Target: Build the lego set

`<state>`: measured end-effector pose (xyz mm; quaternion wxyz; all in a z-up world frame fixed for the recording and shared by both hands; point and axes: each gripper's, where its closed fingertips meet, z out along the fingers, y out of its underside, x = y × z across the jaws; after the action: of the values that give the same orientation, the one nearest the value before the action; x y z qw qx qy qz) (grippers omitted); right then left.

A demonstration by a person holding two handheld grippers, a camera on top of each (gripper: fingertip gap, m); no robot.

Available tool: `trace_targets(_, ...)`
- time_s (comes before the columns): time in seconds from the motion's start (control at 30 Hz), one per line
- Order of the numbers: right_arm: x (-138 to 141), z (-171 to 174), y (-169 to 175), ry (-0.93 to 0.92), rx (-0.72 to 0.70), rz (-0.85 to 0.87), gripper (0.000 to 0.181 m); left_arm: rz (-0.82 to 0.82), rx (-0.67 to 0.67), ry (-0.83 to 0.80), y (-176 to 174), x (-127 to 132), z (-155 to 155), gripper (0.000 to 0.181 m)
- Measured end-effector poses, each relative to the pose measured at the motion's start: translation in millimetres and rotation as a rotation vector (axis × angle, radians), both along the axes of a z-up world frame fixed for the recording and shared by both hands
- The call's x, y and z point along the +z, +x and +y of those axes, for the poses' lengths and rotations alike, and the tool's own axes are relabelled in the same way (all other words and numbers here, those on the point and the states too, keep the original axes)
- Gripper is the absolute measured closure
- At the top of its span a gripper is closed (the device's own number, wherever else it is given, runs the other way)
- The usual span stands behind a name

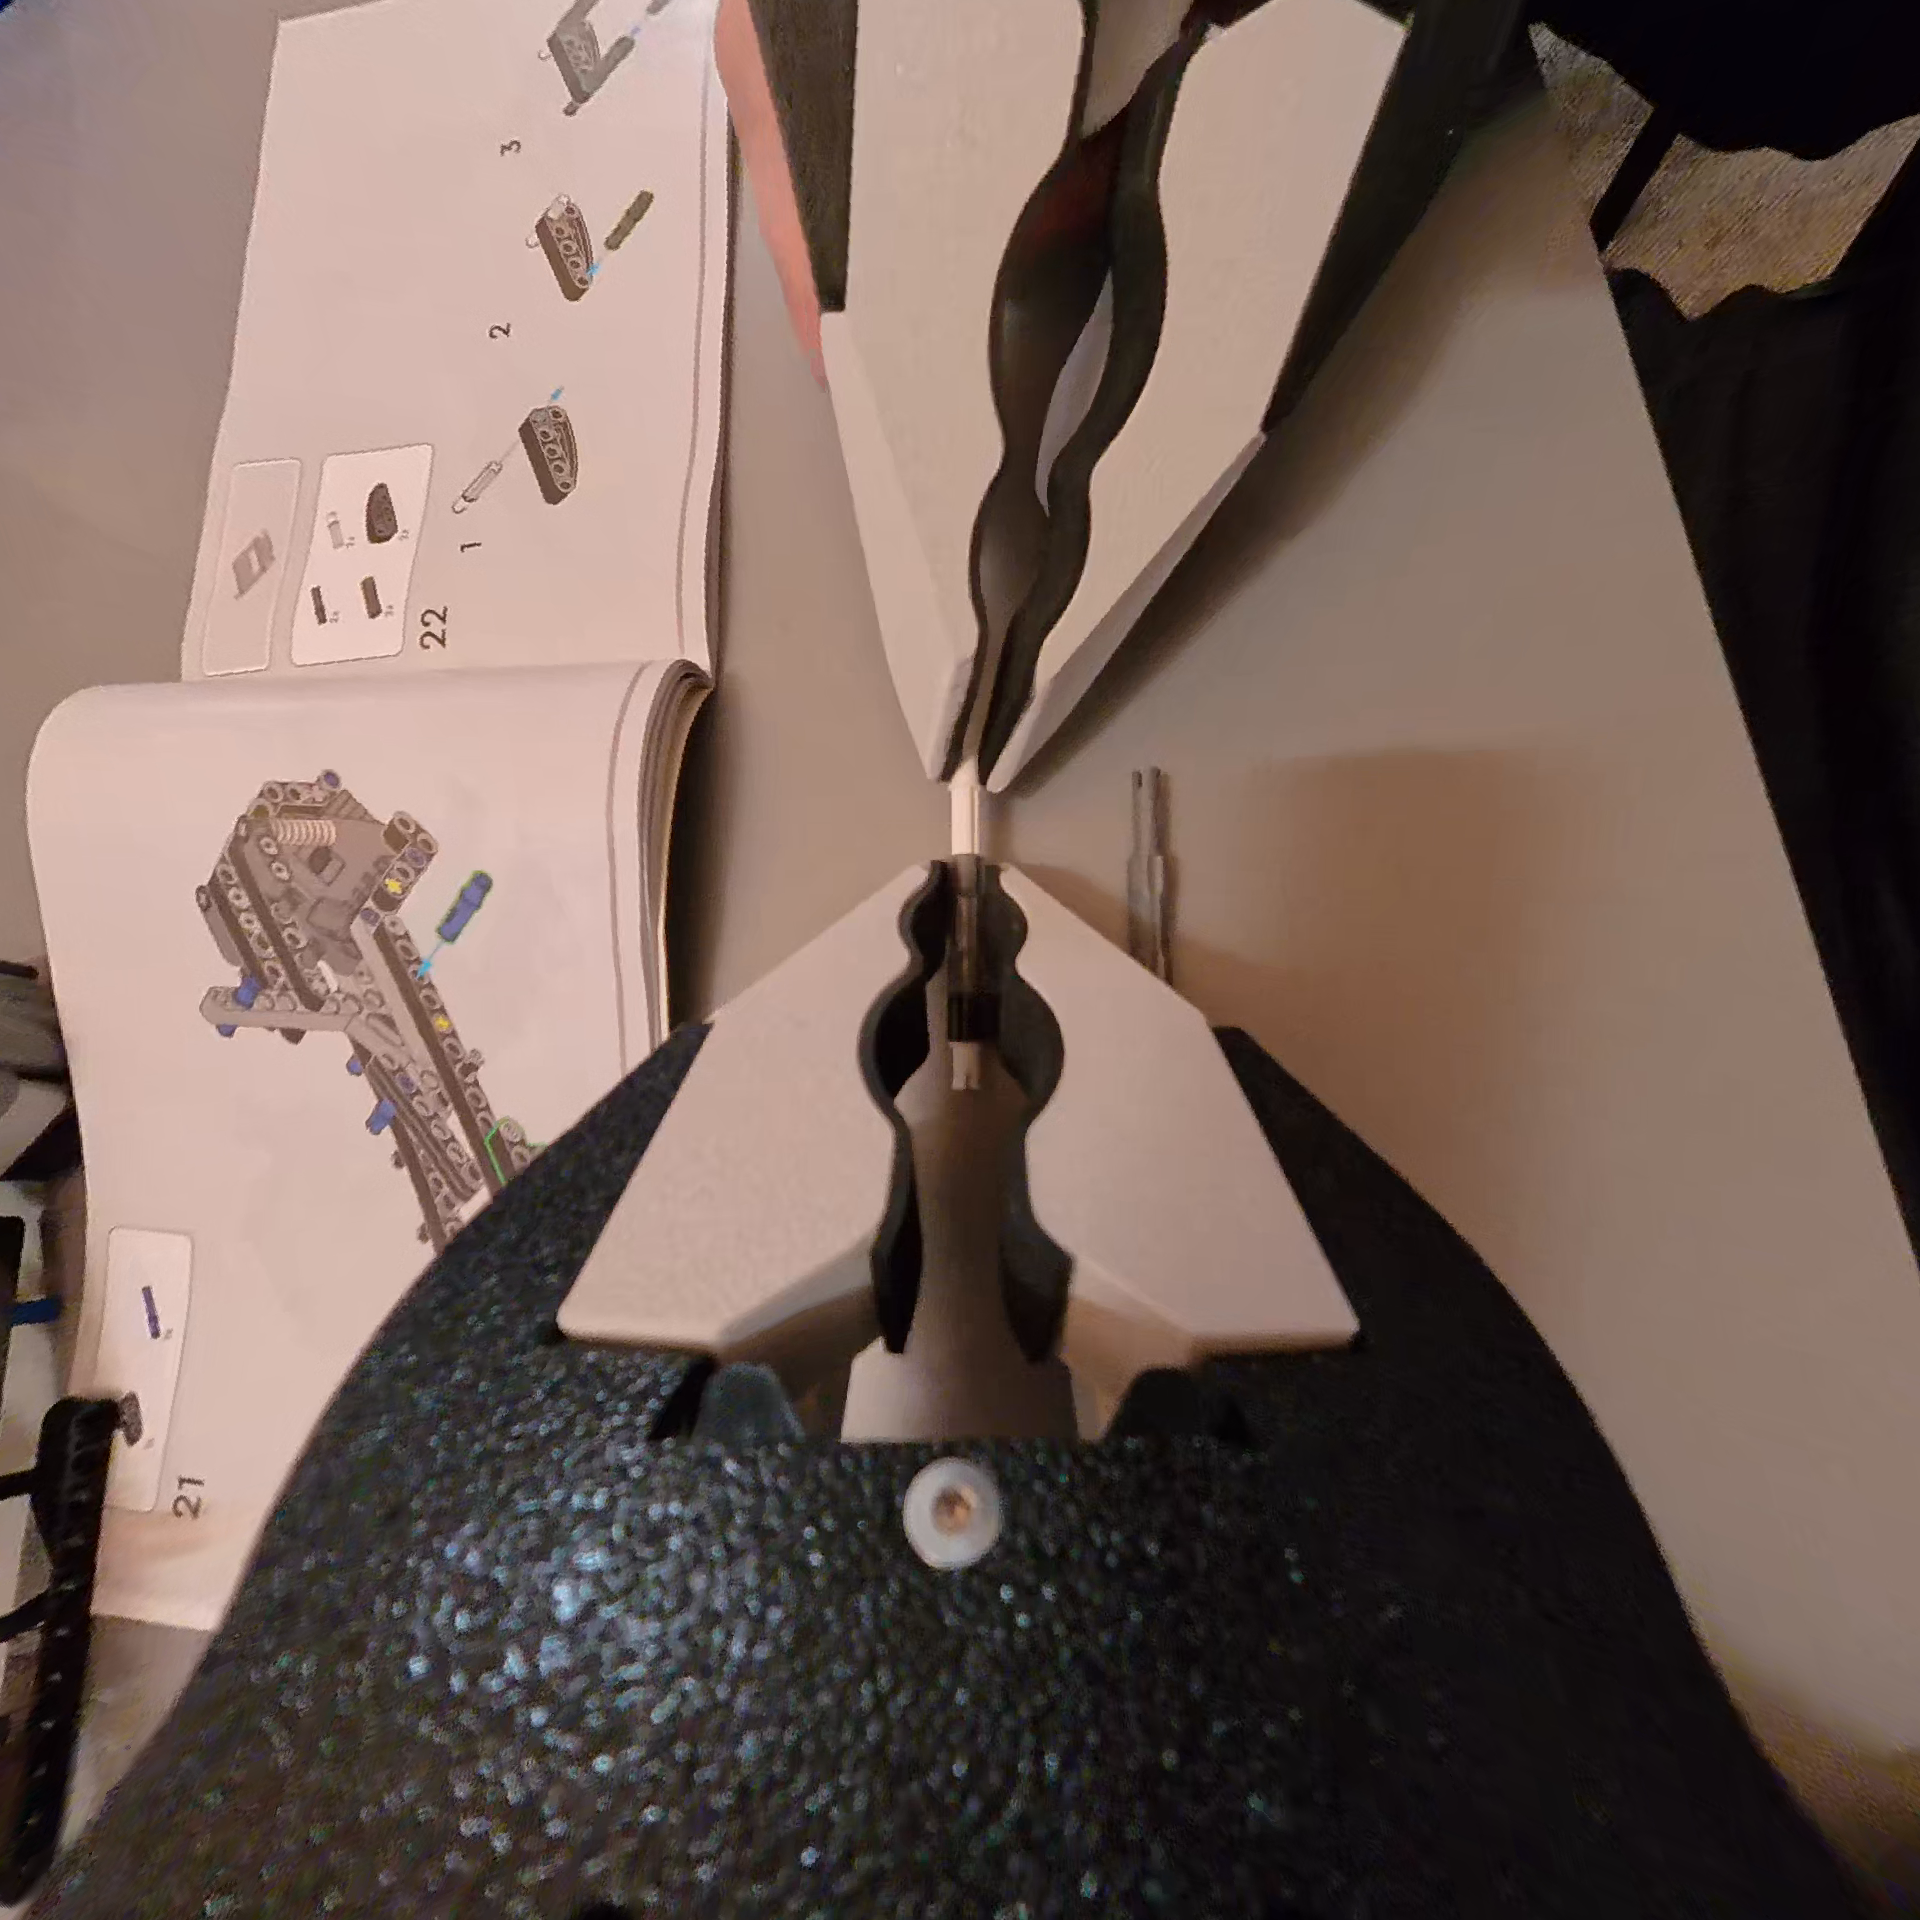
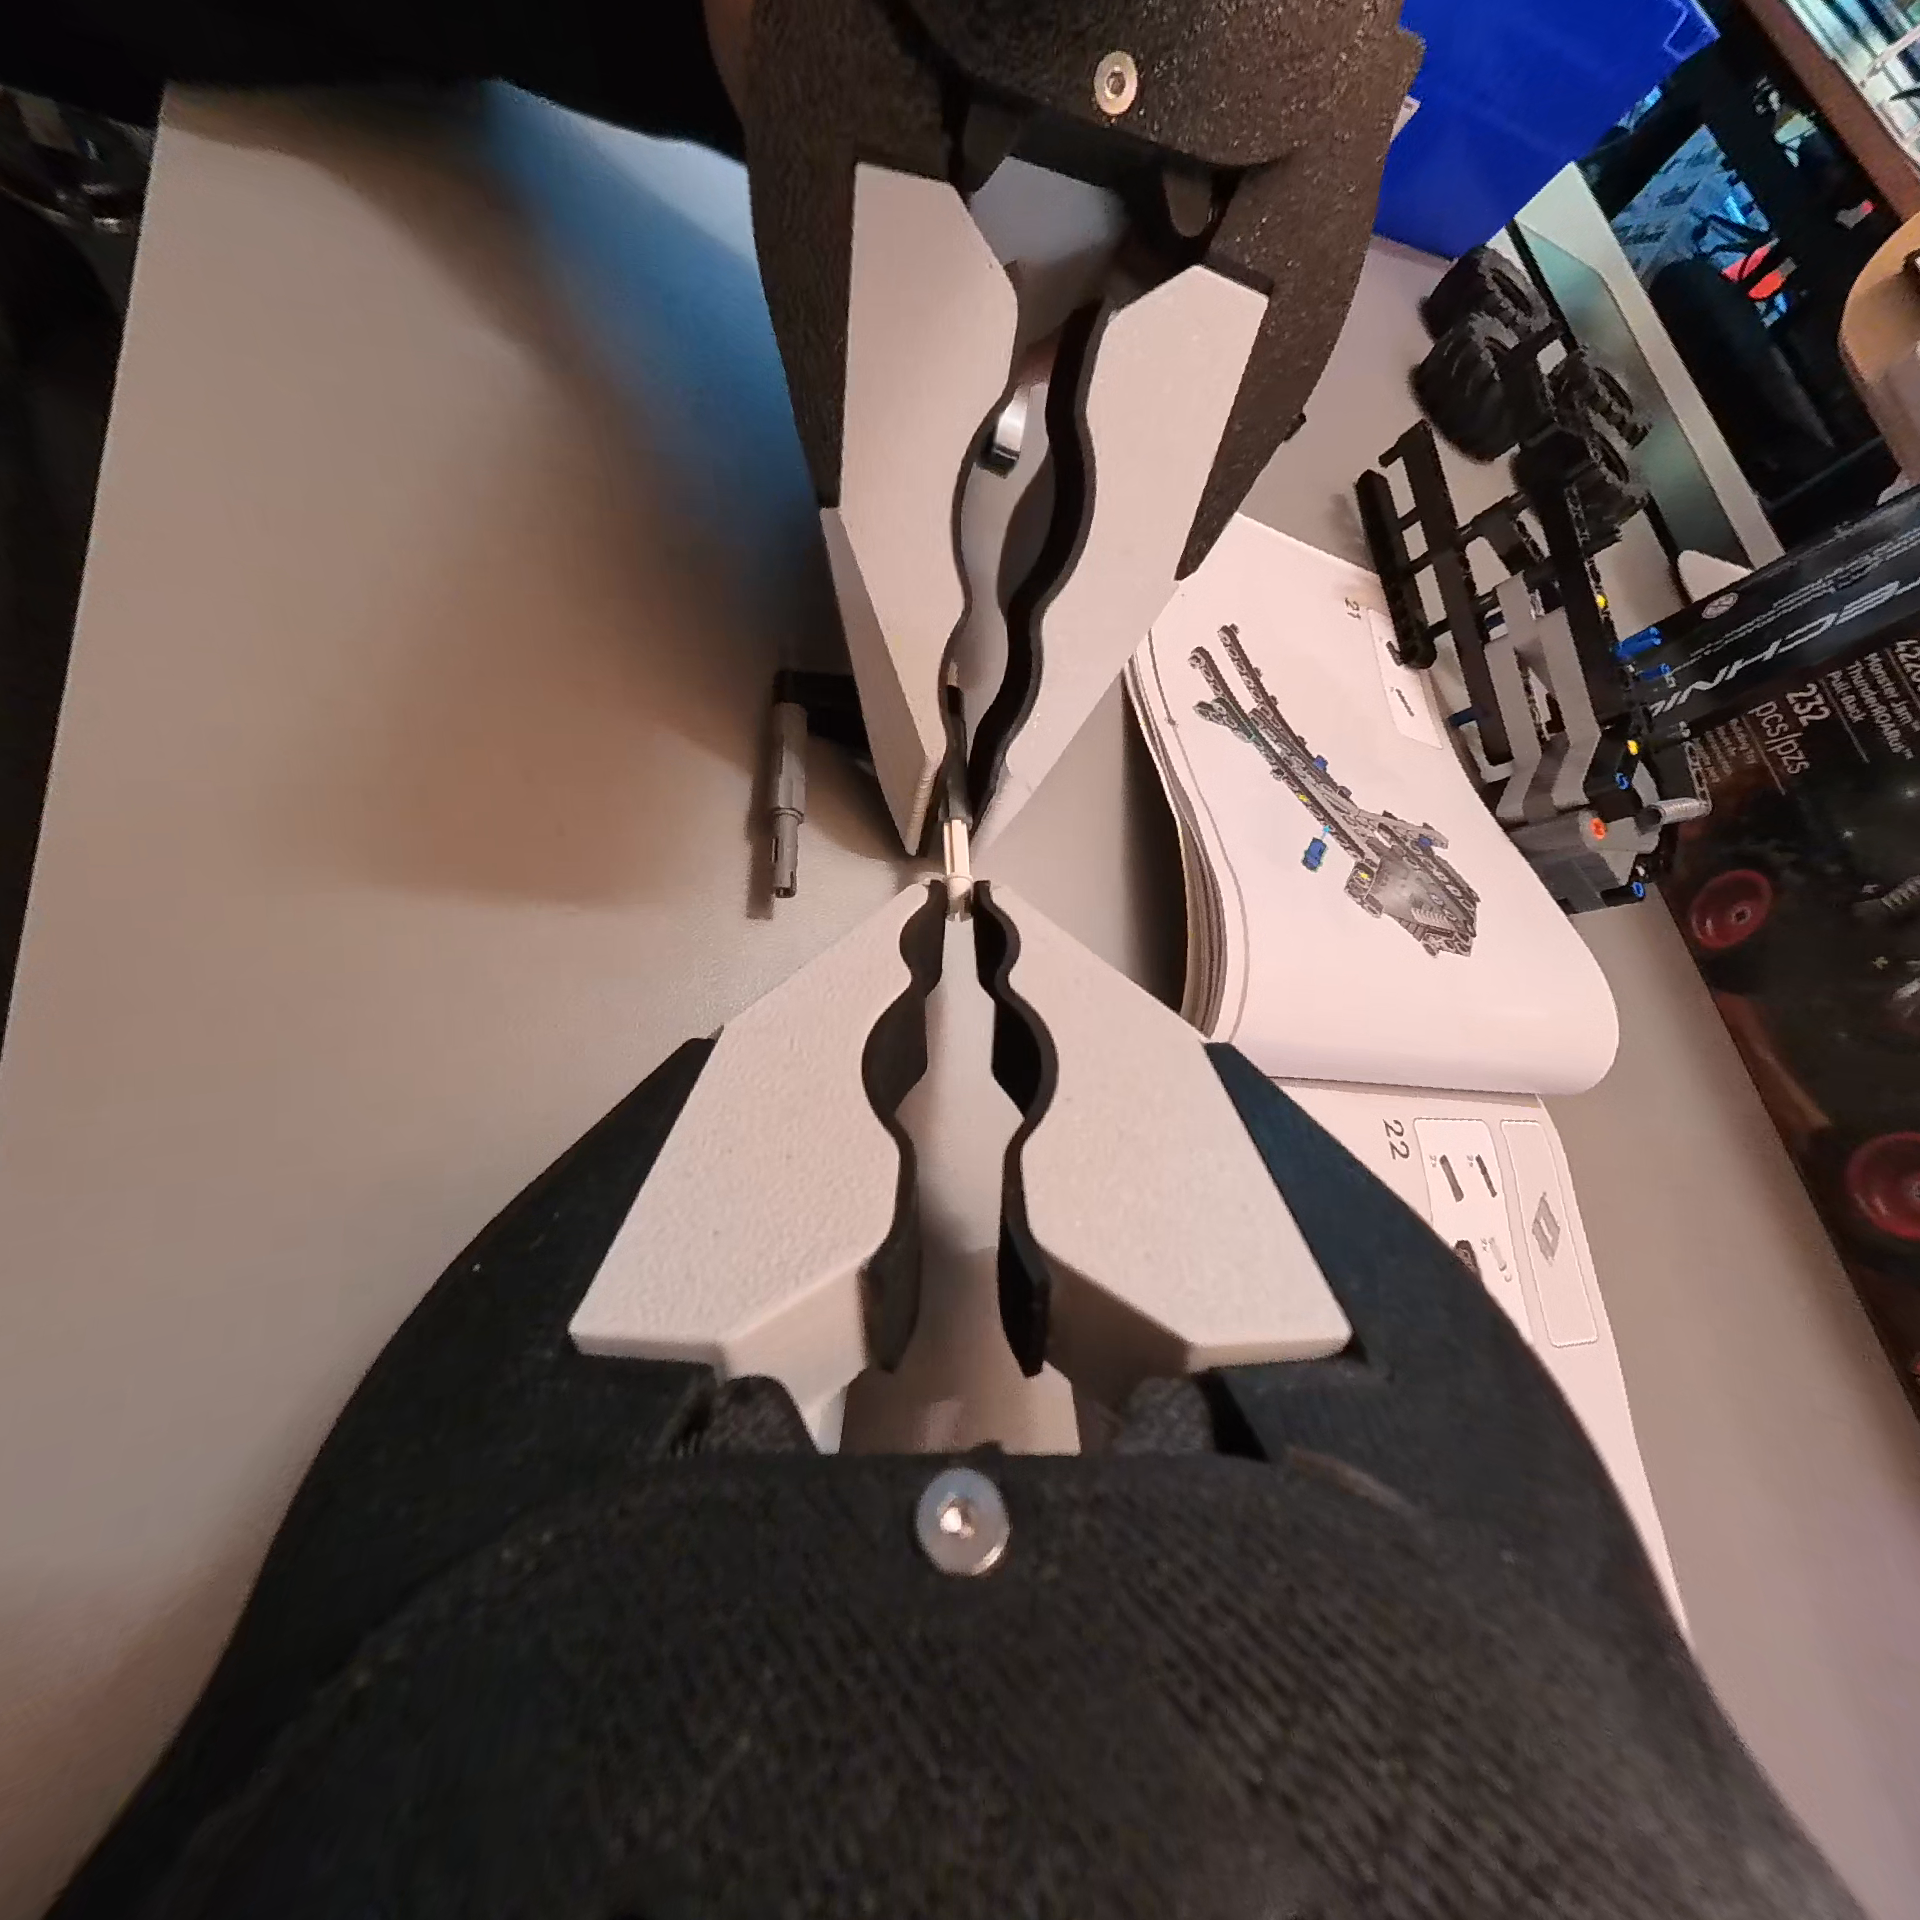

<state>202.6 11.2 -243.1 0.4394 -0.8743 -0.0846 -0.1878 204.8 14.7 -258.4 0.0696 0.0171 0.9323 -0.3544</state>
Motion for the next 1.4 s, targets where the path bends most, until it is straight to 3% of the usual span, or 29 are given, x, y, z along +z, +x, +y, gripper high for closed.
trace_targets(0.03,-0.3,-0.1,0.2,-0.001,0.001,-0.009,0.179,0.007,0.002,-0.005,0.0,0.0,-0.1,0.177)
trace_targets(0.33,-0.2,0.6,0.6,-0.012,0.023,-0.068,0.179,0.021,0.001,-0.026,-0.1,-0.3,-0.1,0.177)
trace_targets(0.5,-0.9,0.5,0.6,-0.131,0.053,-0.161,0.179,-0.009,-0.011,-0.013,-0.1,-0.1,-0.2,0.177)
trace_targets(0.83,-0.5,3.1,0.9,-0.054,0.003,0.004,0.180,0.049,-0.003,-0.066,-0.5,-0.4,-0.3,0.177)
trace_targets(1.4,-0.8,10.2,1.8,-0.034,-0.009,0.001,0.180,0.057,-0.007,-0.070,0.1,-0.6,1.1,0.177)
